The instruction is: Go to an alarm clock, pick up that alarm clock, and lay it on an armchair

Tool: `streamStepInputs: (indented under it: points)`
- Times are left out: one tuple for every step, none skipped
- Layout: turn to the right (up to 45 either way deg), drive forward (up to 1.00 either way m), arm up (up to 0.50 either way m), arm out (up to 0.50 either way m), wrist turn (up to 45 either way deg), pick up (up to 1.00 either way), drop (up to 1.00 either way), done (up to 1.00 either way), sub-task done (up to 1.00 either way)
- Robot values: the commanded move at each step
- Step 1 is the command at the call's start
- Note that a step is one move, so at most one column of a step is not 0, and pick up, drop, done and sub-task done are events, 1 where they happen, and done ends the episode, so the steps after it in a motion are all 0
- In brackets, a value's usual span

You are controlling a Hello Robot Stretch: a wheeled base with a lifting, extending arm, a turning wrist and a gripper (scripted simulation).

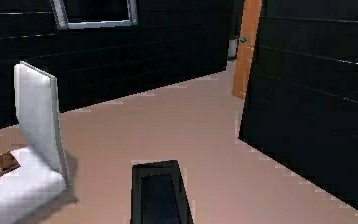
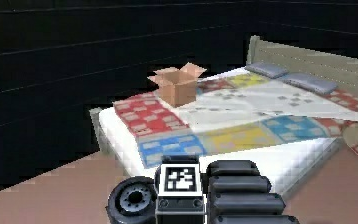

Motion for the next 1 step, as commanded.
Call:
streamStepInputs:
  points:
    - [0.0, 1.0, 0.0, 0.0, 0.0, 0.0, 0.0, 0.0, 0.0]
